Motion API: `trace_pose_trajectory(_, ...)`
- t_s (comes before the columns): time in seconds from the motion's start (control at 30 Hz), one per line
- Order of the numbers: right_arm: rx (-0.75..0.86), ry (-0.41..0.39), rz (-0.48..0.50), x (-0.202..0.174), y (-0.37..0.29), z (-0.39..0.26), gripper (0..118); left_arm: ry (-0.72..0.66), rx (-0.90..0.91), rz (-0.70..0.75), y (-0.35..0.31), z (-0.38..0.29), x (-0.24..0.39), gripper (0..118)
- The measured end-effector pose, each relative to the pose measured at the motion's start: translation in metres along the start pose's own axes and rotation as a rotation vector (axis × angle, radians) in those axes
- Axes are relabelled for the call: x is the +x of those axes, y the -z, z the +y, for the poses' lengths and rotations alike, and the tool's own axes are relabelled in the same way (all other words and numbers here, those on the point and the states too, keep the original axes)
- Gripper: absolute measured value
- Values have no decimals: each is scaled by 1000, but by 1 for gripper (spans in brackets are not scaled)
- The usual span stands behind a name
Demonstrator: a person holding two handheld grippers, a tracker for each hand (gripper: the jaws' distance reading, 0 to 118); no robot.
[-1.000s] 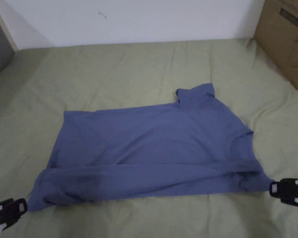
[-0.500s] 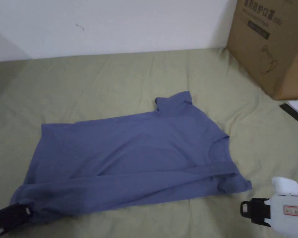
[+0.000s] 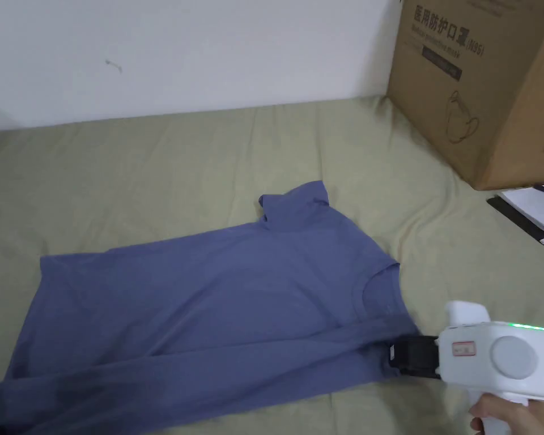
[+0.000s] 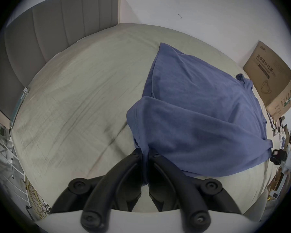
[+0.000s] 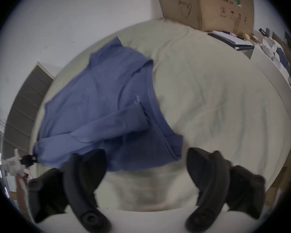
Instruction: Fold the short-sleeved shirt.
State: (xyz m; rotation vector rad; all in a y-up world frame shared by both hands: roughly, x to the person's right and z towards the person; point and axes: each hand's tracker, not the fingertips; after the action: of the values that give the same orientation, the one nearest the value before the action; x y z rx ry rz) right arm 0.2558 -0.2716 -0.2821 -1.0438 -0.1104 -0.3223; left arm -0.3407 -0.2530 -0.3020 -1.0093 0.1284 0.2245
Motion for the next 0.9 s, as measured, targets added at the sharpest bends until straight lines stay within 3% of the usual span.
trace_pose_trajectory(0.07, -27, -44, -82, -13, 16, -4, 45, -22, -2, -13, -1, 1, -4, 5)
trace_pose_trajectory(0.13, 9, -75, -90, -23, 8, -6, 35, -54, -8, -36, -5, 5, -10, 5)
trace_pose_trajectory(0.17, 2, -83, -46, -24, 2, -5, 20, -62, -11, -46, -7, 7, -12, 5)
trace_pose_trajectory(0.2, -11, -71, 16, -26, -2, -3, 14, -61, -10, -53, -10, 9, -13, 5)
trace_pose_trajectory(0.33, -14, -27, 53, -20, -30, 7, 14, 33, 24, -70, -33, 19, -16, 5)
trace_pose_trajectory(0.47, 12, 109, 200, 2, -72, 13, 14, 56, 48, -84, -63, 21, -24, 5)
trace_pose_trajectory(0.53, 17, 136, 211, 12, -90, 8, 14, 80, 74, -52, -80, 17, -30, 5)
trace_pose_trajectory(0.73, -89, 107, 191, 28, -112, -43, 14, 69, 31, -55, -102, -25, -59, 4)
trace_pose_trajectory(0.83, -129, 47, 97, 26, -101, -74, 14, 141, 9, 44, -99, -55, -65, 2)
trace_pose_trajectory(0.9, -150, 25, 77, 23, -88, -88, 14, 87, -23, -13, -90, -66, -79, 2)
